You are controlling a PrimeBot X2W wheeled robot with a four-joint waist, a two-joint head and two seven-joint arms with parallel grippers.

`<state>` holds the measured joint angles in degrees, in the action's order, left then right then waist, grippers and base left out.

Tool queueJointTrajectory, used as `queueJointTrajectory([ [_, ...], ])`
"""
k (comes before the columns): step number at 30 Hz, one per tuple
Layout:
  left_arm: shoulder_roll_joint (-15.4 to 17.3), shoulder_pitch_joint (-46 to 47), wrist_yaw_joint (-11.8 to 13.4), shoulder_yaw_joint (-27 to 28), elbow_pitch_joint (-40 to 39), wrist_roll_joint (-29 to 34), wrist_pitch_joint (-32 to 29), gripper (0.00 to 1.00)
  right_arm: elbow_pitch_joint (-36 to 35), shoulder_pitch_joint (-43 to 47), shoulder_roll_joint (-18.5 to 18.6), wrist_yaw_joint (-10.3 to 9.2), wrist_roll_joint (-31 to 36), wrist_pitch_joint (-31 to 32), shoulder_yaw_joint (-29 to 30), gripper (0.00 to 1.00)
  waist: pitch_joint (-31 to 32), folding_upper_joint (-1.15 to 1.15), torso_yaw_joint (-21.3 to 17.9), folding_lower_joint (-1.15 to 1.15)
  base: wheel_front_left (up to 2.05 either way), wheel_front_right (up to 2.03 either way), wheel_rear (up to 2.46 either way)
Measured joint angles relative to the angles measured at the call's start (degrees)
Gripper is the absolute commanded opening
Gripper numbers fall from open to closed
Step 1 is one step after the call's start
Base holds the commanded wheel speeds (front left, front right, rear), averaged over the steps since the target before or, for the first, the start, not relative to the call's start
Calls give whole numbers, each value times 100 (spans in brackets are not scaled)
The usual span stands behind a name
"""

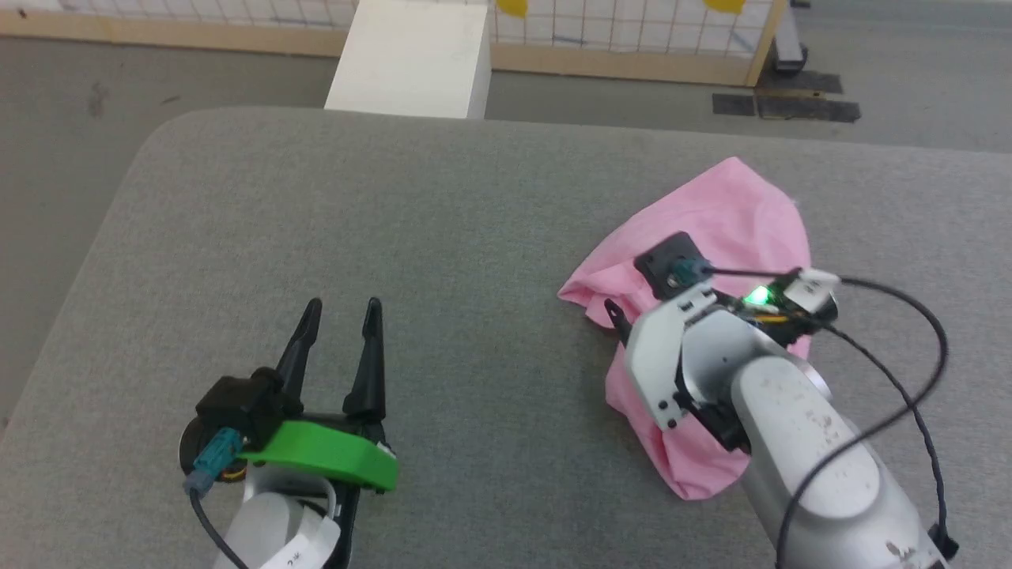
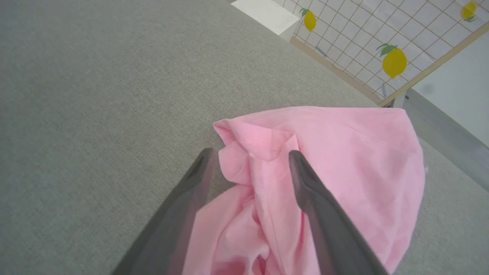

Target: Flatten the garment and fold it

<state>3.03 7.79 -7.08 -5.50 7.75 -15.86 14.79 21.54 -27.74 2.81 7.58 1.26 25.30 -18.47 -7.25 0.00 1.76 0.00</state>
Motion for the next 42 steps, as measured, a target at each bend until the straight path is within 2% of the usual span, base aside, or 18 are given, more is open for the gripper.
queueJointTrajectory([
  [5, -3, 221, 0, -174, -24, -92, 0, 100, 792, -634, 0, 0, 36, 586, -267, 100, -238, 0, 212, 0, 0, 0, 0],
  [13, -5, 351, 8, -352, -41, -182, 0, 100, 1912, -1174, 14, 0, 175, 1394, -296, 100, -554, 0, 618, 0, 0, 0, 0],
  [14, -5, 351, 8, -358, -40, -183, 0, 100, 1973, -1219, 9, 0, 156, 1482, -291, 54, -577, 0, 654, 0, 0, 0, 0],
  [15, -5, 350, 9, -360, -38, -183, 0, 100, 2029, -1289, 8, 0, 113, 1586, -298, 42, -603, 0, 696, 0, 0, 0, 0],
  [16, -5, 350, 9, -361, -35, -183, 0, 100, 2060, -1349, 9, 0, 64, 1641, -323, 0, -623, 0, 733, 0, 0, 0, 0],
  [18, -5, 348, 13, -356, -24, -183, 0, 100, 2070, -1379, 9, -1, -86, 1593, -301, 0, -641, 0, 787, 0, 0, 0, 0],
  [22, -5, 321, 32, -319, 23, -182, 0, 100, 1923, -1319, 11, 0, -457, 1000, -76, 0, -567, 0, 801, 0, 0, 0, 0],
  [28, -4, 108, 32, -224, 79, -127, 0, 100, 1149, -862, 4, 0, -1110, -86, 606, 0, -279, 0, 697, 0, 0, 0, 0],
  [32, -4, -18, 32, -177, 99, -74, 0, 100, 504, -305, 0, 0, -1445, -601, 1352, 0, -49, 0, 548, 0, 0, 0, 0],
  [33, -5, -78, 30, -152, 101, -48, 0, 100, 122, 251, 4, 0, -1392, -701, 2011, 0, 96, 0, 419, 0, 0, 0, 0],
  [39, -5, -143, 22, -149, 102, -32, 0, 100, -388, 1439, 1, 0, -962, -605, 3284, 0, 311, 0, 174, 0, 0, 0, 0],
  [40, -5, -144, 21, -147, 103, -33, 0, 100, -426, 1623, 4, -1, -872, -591, 3512, 35, 338, 0, 142, 0, 0, 0, 0],
  [41, -5, -146, 13, -145, 103, -33, 0, 100, -447, 1790, 7, 0, -815, -579, 3733, 100, 361, 0, 111, 0, 0, 0, 0],
  [42, -5, -148, 13, -146, 102, -33, 0, 100, -452, 1926, 9, -1, -821, -579, 3927, 100, 379, 0, 84, 0, 0, 0, 0],
])
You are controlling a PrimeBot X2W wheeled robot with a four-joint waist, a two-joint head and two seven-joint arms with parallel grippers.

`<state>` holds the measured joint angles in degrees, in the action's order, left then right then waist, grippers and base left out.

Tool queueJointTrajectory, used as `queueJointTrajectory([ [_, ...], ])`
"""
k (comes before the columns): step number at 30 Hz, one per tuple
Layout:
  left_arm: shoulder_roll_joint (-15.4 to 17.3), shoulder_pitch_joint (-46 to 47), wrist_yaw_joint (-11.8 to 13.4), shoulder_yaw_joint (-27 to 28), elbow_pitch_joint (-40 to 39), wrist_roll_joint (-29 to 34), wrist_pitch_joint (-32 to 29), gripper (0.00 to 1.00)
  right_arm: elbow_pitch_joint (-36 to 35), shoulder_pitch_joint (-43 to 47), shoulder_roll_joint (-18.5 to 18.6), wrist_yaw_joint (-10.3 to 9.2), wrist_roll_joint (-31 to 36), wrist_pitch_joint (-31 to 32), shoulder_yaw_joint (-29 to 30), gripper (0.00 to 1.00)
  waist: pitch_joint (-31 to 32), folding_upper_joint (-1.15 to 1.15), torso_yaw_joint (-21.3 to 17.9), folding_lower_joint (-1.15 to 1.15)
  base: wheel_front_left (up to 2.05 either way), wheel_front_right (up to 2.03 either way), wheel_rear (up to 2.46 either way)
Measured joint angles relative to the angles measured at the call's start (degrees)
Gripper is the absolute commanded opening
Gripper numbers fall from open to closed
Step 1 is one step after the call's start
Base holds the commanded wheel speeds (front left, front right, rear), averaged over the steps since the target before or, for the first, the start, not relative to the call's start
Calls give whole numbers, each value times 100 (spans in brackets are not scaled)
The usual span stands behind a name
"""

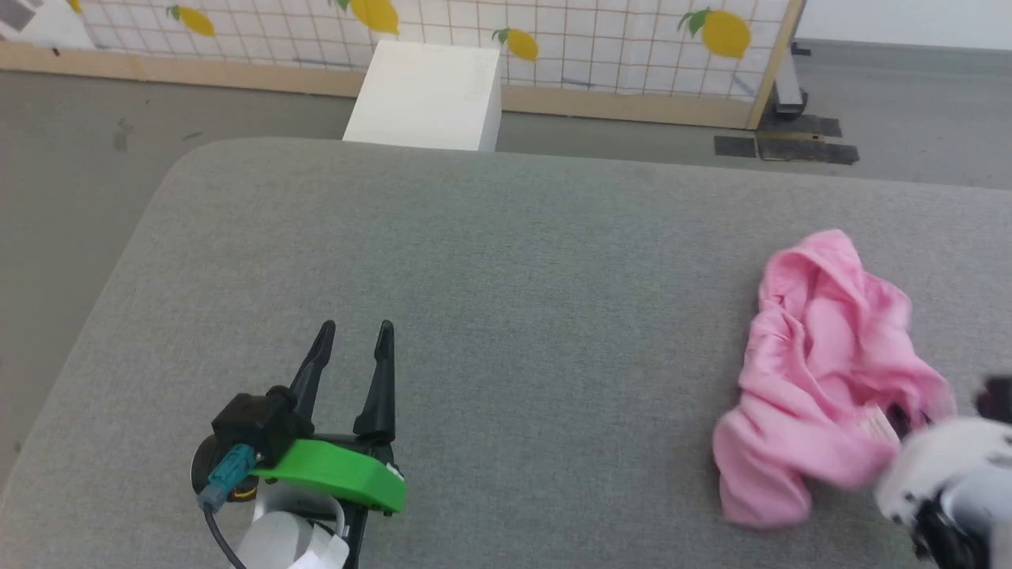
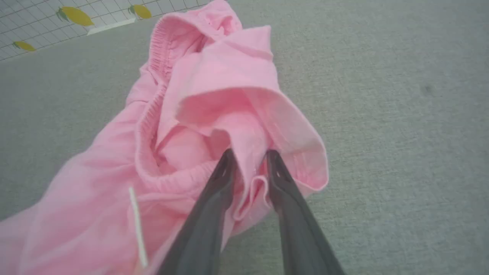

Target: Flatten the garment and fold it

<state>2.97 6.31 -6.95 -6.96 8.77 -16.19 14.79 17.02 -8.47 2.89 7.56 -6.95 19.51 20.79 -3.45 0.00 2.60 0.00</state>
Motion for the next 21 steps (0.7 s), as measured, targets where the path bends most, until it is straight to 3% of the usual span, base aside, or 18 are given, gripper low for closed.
queueJointTrajectory([
  [6, 0, -14, -7, 0, 7, 0, 0, 100, -193, 416, -4, 0, -63, -720, 482, 100, 64, 0, -81, 0, 0, 0, 0],
  [11, 0, -36, -7, 37, 8, 1, 0, 100, -781, 600, 16, 0, -60, -1357, 152, 100, 77, 0, -126, 0, 0, 0, 0],
  [12, 0, -47, -7, 67, 1, 8, 0, 100, -1038, 751, -2, 0, -132, -1216, -246, 100, 67, 0, -159, 0, 0, 0, 0],
  [15, 0, -47, -8, 70, -8, 10, 0, 100, -1128, 795, -7, 1, -179, -820, -449, 100, 38, 0, -183, 0, 0, 0, 0],
  [21, 0, -36, -8, 30, -16, 10, 0, 100, -780, 575, -4, 0, -1, 108, -167, 100, -66, 0, -185, 0, 0, 0, 0],
])
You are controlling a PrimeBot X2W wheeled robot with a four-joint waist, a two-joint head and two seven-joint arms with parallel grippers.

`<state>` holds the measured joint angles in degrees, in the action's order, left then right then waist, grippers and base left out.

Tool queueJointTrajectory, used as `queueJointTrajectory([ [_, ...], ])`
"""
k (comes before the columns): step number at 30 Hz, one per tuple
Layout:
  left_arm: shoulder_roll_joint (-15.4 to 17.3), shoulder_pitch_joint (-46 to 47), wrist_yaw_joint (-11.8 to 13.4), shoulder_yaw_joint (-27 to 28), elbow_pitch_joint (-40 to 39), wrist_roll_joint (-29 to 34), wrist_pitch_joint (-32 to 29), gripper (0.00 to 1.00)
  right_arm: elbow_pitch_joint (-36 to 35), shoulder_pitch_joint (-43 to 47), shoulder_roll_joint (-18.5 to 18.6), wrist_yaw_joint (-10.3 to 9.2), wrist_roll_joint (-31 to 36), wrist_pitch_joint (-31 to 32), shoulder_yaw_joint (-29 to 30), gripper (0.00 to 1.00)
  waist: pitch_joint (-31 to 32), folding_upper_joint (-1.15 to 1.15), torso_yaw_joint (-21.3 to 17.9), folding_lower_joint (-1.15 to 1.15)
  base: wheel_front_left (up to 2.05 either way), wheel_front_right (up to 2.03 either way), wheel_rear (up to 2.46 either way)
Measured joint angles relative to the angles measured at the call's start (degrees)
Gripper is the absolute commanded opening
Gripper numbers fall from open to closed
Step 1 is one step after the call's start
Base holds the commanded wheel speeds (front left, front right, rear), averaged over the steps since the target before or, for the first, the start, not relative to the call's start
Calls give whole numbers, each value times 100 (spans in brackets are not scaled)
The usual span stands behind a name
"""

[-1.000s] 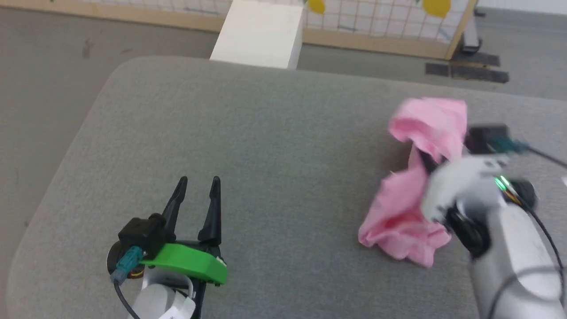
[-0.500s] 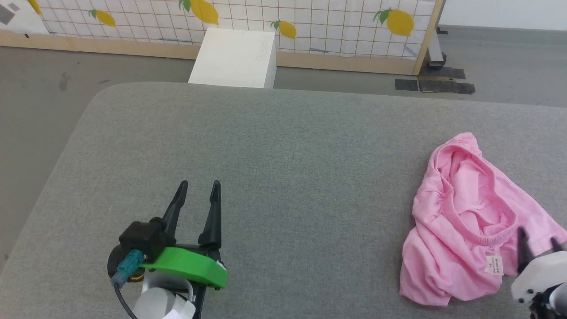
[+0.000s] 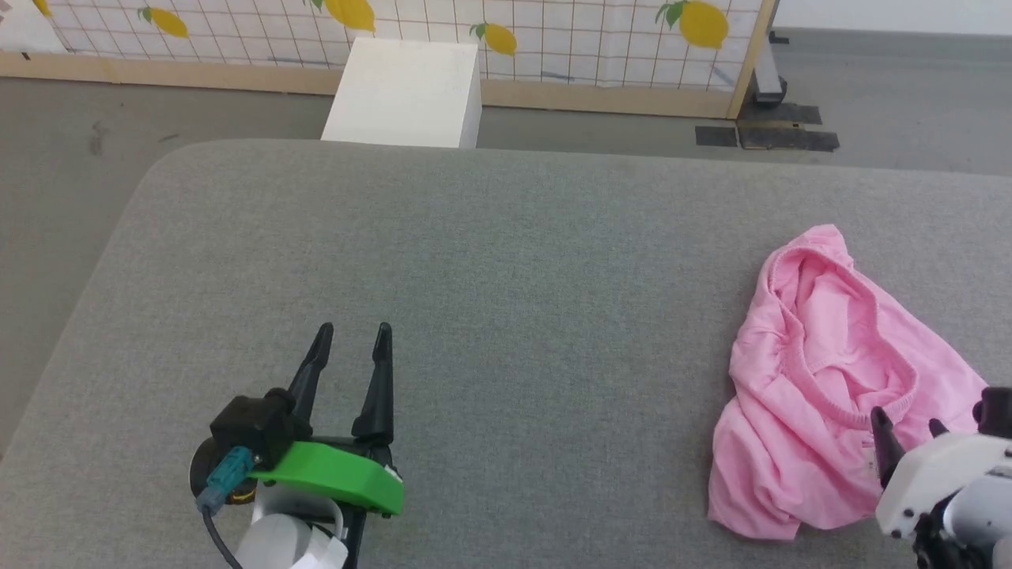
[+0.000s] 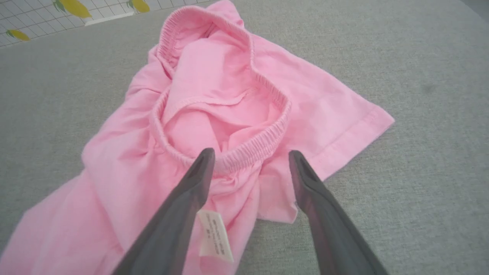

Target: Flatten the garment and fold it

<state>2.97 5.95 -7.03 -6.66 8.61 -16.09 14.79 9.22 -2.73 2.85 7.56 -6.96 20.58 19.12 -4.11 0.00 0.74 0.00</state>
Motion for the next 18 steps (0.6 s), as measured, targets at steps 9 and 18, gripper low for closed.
queueJointTrajectory([
  [9, 0, 104, -1, -37, 0, 0, 0, 100, 813, -1069, 1, 0, 403, 995, 386, 100, -217, 0, 92, 0, 0, 0, 0],
  [18, 0, 143, -2, -82, 18, -2, 0, 100, 1177, -1403, 0, 0, 864, 1947, 630, 0, -337, 0, 286, 0, 0, 0, 0],
])
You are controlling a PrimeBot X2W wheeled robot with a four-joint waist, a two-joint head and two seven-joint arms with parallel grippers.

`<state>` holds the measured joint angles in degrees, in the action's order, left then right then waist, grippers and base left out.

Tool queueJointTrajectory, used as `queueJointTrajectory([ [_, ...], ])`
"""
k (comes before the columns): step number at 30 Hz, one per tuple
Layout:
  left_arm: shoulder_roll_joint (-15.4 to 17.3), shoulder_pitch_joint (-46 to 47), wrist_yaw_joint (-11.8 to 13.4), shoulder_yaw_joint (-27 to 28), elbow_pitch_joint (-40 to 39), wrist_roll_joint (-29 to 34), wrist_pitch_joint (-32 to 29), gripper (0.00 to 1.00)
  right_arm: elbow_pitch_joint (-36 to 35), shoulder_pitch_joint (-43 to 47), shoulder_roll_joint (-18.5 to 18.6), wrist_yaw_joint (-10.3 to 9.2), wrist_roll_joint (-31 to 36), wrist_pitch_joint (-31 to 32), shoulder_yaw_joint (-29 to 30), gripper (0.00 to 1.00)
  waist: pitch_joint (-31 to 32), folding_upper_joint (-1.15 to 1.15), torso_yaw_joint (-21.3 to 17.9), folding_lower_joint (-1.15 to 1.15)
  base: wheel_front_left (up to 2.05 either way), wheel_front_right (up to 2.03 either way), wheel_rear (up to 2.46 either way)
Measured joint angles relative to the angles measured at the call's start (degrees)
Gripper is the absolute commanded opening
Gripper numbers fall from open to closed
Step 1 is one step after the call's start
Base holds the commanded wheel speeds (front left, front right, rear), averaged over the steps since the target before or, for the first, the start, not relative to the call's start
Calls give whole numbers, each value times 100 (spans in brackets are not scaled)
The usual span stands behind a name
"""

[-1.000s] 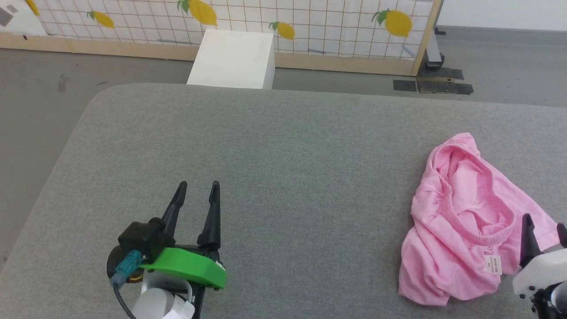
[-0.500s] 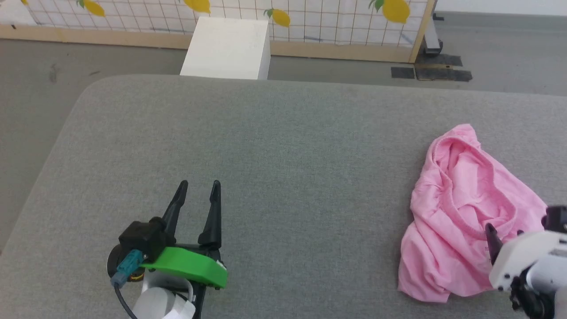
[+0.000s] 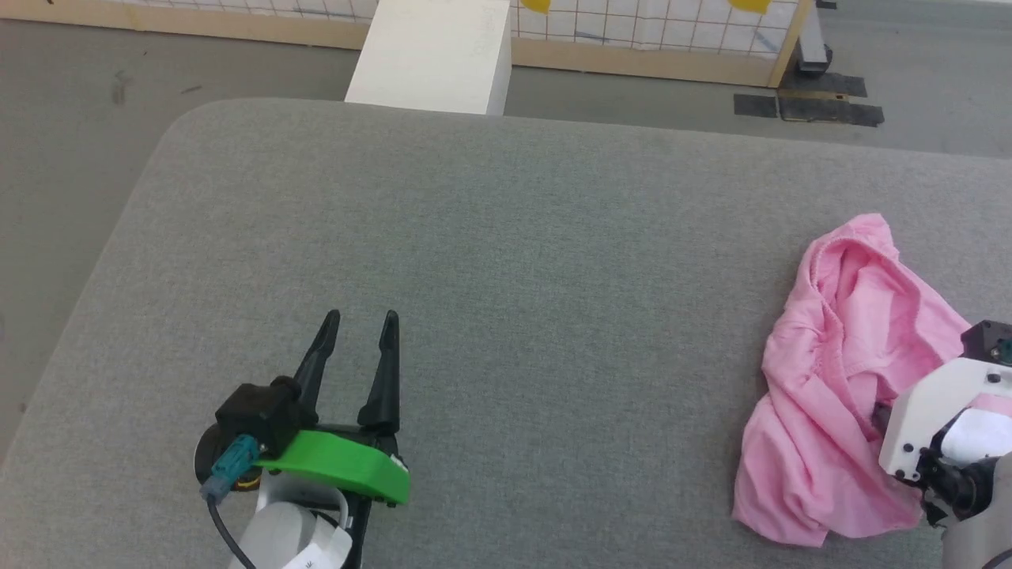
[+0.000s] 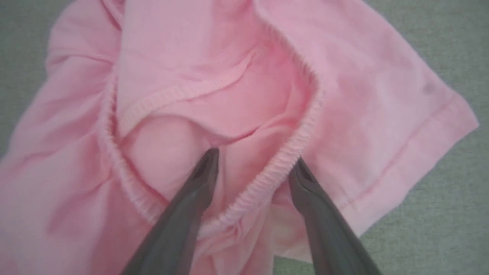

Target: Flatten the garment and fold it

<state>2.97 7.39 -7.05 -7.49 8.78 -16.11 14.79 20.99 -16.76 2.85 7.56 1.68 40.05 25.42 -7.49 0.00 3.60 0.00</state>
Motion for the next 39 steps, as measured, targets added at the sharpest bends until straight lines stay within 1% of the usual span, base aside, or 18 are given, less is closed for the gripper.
queueJointTrajectory([
  [5, 0, 1, -2, -10, 35, -1, 0, 100, -420, 42, 2, 0, 229, -292, -23, 0, 60, 0, 48, 0, 0, 0, 0],
  [9, 0, -1, -2, -9, 43, 0, 0, 100, -803, 79, 11, 0, 291, -591, -393, 0, 138, 0, 68, 0, 0, 0, 0],
  [12, 0, -3, -2, -3, 52, 0, 0, 100, -1134, 31, 15, 0, 172, -816, -1184, 0, 190, 0, 79, 0, 0, 0, 0],
  [14, 0, -4, -2, 1, 53, 1, 0, 100, -1298, -70, 15, 0, 71, -932, -1890, 0, 211, 0, 87, 0, 0, 0, 0],
  [17, 0, -6, -3, 2, 55, 1, 0, 100, -1330, -254, 13, 0, -241, -984, -2997, 0, 223, 0, 112, 0, 0, 0, 0],
  [19, 0, -5, -3, -13, 56, 0, 0, 100, -1204, -364, 1, 1, -369, -984, -3628, 0, 224, 0, 141, 0, 0, 0, 0],
  [21, 0, -5, -3, -40, 56, -3, 0, 100, -912, -482, -2, 1, -535, -983, -4223, 0, 211, 0, 190, 0, 0, 0, 0],
  [25, 0, -3, -3, -104, 56, -11, 0, 100, -203, -659, -3, 1, -940, -880, -4983, 0, 163, 0, 308, 0, 0, 0, 0],
  [26, -1, -2, -3, -113, 56, -12, 0, 100, -21, -703, -1, 1, -992, -826, -5165, 40, 146, 0, 342, 0, 0, 0, 0],
  [27, 0, -1, -3, -124, 56, -19, 0, 100, 126, -735, -2, 1, -1133, -808, -5283, 100, 126, 0, 376, 0, 0, 0, 0],
  [30, 0, 0, -3, -131, 55, -29, 0, 100, 357, -841, -1, 1, -1385, -808, -5491, 100, 69, 0, 455, 0, 0, 0, 0],
  [33, 0, -1, -3, -84, 53, -36, 0, 100, 326, -942, -3, 1, -1631, -1025, -5548, 100, 27, 0, 477, 0, 0, 0, 0],
  [34, 1, -5, 0, -5, 53, -35, 0, 100, 41, -958, -3, 1, -1849, -1424, -5415, 100, 54, 0, 442, 0, 0, 0, 0],
  [37, 1, -35, 3, 94, 43, -31, 0, 100, -487, -916, -9, 1, -1945, -1941, -5001, 100, 129, 0, 364, 0, 0, 0, 0],
  [39, 1, -67, 3, 125, 37, -8, -1, 100, -892, -740, -10, 1, -1900, -2354, -4569, 100, 208, 0, 285, 0, 0, 0, 0],
])
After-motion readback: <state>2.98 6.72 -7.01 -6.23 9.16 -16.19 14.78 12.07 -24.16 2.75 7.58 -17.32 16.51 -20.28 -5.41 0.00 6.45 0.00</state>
